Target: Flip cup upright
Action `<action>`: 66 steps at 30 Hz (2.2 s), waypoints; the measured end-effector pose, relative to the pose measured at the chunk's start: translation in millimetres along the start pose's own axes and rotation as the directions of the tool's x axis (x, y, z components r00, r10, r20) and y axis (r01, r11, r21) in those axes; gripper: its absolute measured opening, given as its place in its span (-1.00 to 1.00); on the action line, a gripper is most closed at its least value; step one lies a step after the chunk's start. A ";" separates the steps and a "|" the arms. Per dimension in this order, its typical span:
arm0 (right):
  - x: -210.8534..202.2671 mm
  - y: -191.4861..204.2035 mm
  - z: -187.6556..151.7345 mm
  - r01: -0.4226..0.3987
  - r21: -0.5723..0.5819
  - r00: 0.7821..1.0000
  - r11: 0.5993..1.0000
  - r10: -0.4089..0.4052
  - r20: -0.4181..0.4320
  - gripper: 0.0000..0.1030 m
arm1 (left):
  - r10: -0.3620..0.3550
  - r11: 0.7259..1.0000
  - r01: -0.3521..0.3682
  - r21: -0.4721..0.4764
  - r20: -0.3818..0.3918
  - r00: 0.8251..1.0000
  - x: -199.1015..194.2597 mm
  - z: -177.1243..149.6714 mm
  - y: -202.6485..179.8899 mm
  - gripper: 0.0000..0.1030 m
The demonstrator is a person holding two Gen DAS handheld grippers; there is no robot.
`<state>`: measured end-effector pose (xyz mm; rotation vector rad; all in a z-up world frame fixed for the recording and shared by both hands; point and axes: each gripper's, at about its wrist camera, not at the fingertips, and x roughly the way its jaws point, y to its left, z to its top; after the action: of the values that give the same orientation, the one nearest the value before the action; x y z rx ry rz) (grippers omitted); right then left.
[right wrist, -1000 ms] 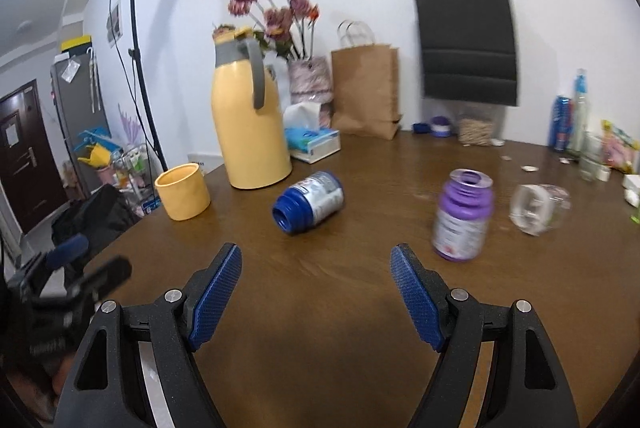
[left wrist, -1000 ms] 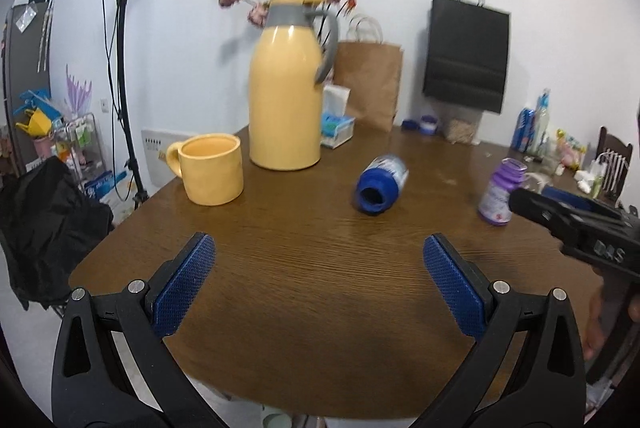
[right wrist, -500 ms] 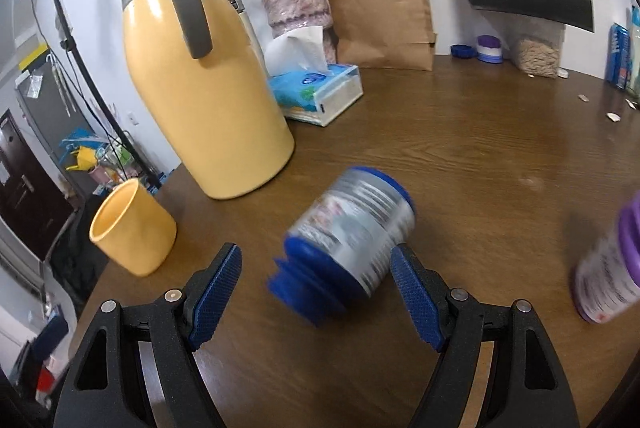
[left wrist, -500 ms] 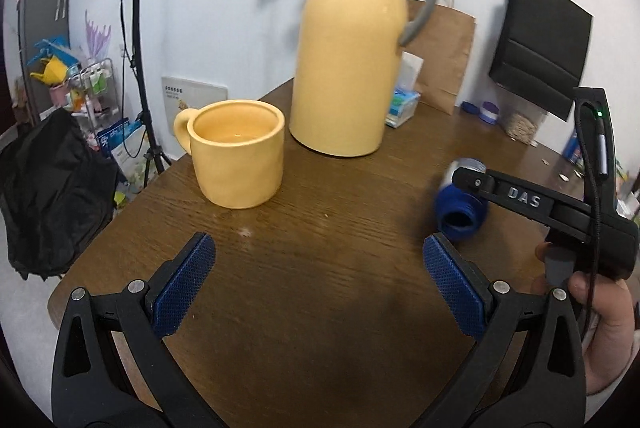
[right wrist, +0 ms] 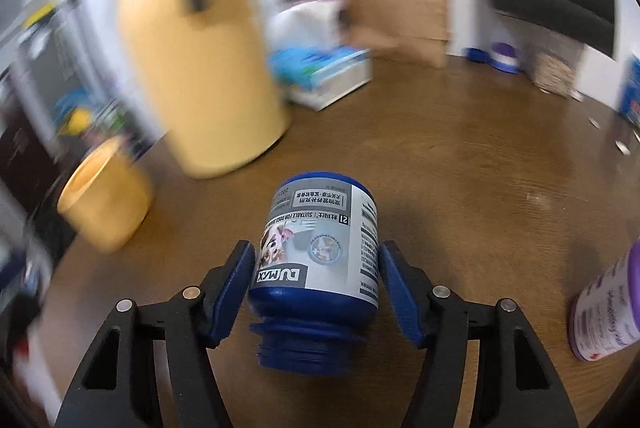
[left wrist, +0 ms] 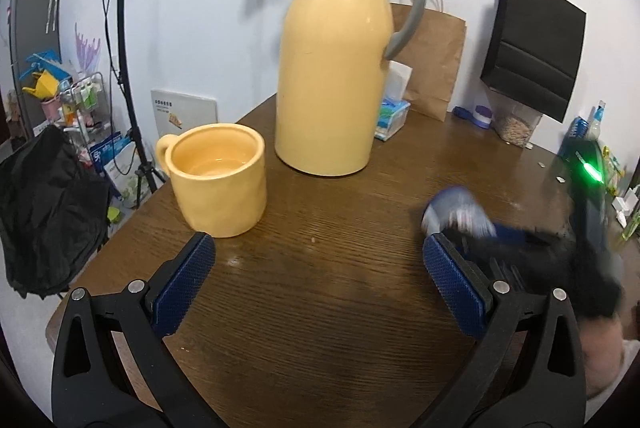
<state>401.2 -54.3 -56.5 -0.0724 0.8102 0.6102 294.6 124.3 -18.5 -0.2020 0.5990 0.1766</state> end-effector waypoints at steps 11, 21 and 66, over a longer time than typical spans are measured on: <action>-72.5 20.6 -82.8 -0.112 -0.356 0.993 0.928 0.112 -0.020 0.34 | -0.238 0.963 0.255 0.084 -0.173 0.956 41.1 -19.9 -90.3 0.95; -92.0 -14.4 -96.4 0.021 -0.329 0.999 0.944 -0.008 0.043 0.69 | -0.142 0.977 0.166 0.135 -0.174 0.975 37.6 -37.4 -110.6 0.64; -70.0 -78.9 61.3 -0.485 0.157 0.873 0.860 0.486 0.035 0.69 | -0.375 0.883 0.337 0.327 0.058 0.925 6.2 12.3 -135.2 0.17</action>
<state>446.9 -135.8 21.9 0.2900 0.8866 1.0194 336.3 -2.6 6.4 0.0081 0.4527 -0.2637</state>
